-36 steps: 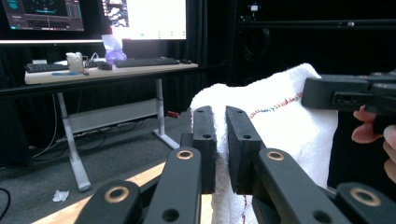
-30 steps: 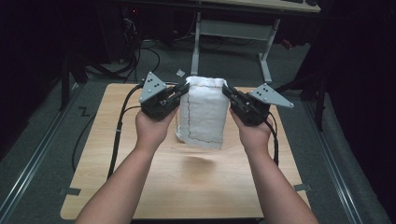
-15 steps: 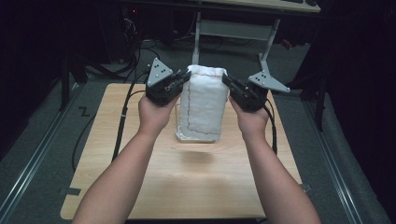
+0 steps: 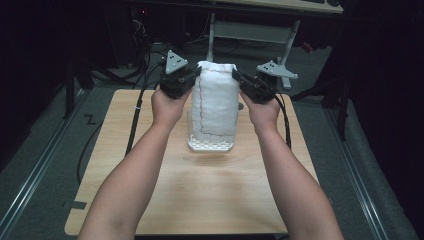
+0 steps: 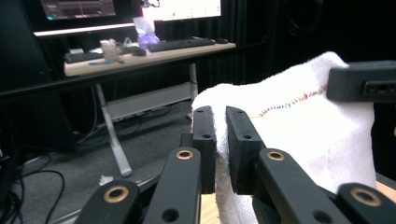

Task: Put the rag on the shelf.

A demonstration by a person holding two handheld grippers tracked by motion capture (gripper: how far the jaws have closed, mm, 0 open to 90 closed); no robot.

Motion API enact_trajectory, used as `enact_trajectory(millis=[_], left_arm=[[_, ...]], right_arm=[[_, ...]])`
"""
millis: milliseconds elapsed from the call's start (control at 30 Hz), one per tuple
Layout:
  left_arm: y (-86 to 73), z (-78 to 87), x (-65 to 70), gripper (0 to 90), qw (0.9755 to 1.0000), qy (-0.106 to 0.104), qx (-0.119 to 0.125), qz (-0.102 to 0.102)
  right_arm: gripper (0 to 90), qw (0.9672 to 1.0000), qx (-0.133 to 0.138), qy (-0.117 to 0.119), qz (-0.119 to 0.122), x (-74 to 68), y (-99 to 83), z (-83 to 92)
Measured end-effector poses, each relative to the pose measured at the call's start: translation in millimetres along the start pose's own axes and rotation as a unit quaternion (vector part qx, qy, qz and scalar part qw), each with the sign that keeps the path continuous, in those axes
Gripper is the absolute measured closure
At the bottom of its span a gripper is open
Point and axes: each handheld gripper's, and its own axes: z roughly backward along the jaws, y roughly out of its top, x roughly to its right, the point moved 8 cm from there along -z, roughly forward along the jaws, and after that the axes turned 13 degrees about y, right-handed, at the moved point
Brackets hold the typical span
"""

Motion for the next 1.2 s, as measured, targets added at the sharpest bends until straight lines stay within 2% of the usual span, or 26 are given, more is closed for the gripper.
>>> enact_trajectory(millis=[167, 200, 233, 300, 333, 367, 467, 500, 633, 700, 767, 800, 833, 867, 933, 1067, 1200], left_arm=[[-6.4, -9.9, -5.1, 82.8, 0.9999, 0.009, -0.010, -0.003], [-12.3, -17.1, -7.1, 82.7, 0.9995, 0.010, -0.027, -0.009], [-12.3, -17.1, -7.1, 82.5, 0.9995, 0.010, -0.027, -0.009], [-19.8, -24.9, -8.1, 82.3, 0.9990, 0.005, -0.045, -0.001], [-23.1, -28.1, -7.7, 82.3, 0.9987, 0.006, -0.051, -0.003], [-26.4, -31.5, -7.2, 82.3, 0.9984, 0.007, -0.056, -0.006], [-34.1, -40.7, -4.4, 81.9, 0.9976, 0.003, -0.069, 0.006], [-37.0, -43.3, -3.2, 81.9, 0.9973, 0.002, -0.073, 0.008], [-52.2, -52.2, -2.1, 81.5, 0.9953, 0.002, -0.097, 0.004], [-60.2, -55.2, -4.1, 80.2, 0.9935, 0.001, -0.113, 0.015], [-65.8, -56.8, -6.9, 67.7, 0.9915, -0.002, -0.125, 0.034], [-67.1, -57.3, -7.8, 67.7, 0.9904, -0.006, -0.130, 0.046], [-69.2, -57.6, -9.6, 62.6, 0.9881, -0.011, -0.142, 0.059], [-69.5, -57.1, -11.5, 58.9, 0.9878, -0.009, -0.143, 0.061], [-67.6, -54.7, -14.5, 56.2, 0.9896, -0.002, -0.131, 0.061], [-65.8, -51.8, -17.1, 54.4, 0.9898, 0.000, -0.128, 0.062], [-63.3, -47.5, -13.8, 53.6, 0.9909, -0.002, -0.122, 0.056]], right_arm=[[85.7, 0.9999, -0.014, -0.006, 0.002, 8.1, -7.5, -12.9], [85.7, 0.9997, -0.022, -0.008, 0.003, 11.4, -10.3, -16.8], [85.7, 0.9997, -0.022, -0.008, 0.003, 11.4, -10.3, -16.8], [85.6, 0.9993, -0.035, -0.011, 0.004, 17.3, -14.9, -21.6], [85.6, 0.9988, -0.046, -0.016, 0.001, 23.1, -20.6, -25.2], [85.6, 0.9988, -0.046, -0.016, 0.001, 23.1, -20.6, -25.2], [85.6, 0.9971, -0.070, -0.032, 0.001, 35.1, -32.6, -30.8], [85.6, 0.9971, -0.070, -0.032, 0.001, 35.1, -32.6, -30.8], [85.3, 0.9951, -0.091, -0.037, -0.004, 42.4, -43.6, -34.0], [83.9, 0.9940, -0.101, -0.042, -0.002, 43.7, -48.9, -36.7], [73.6, 0.9925, -0.106, -0.060, -0.012, 49.3, -54.7, -38.6], [73.6, 0.9925, -0.106, -0.060, -0.012, 49.3, -54.7, -38.6], [72.9, 0.9927, -0.103, -0.061, -0.016, 50.6, -55.1, -38.2], [72.6, 0.9933, -0.098, -0.056, -0.025, 51.8, -55.0, -37.6], [71.5, 0.9935, -0.097, -0.051, -0.031, 52.3, -54.7, -36.6], [69.3, 0.9936, -0.098, -0.051, -0.021, 47.7, -51.3, -35.1], [68.3, 0.9936, -0.099, -0.053, -0.011, 42.1, -48.4, -33.7]])
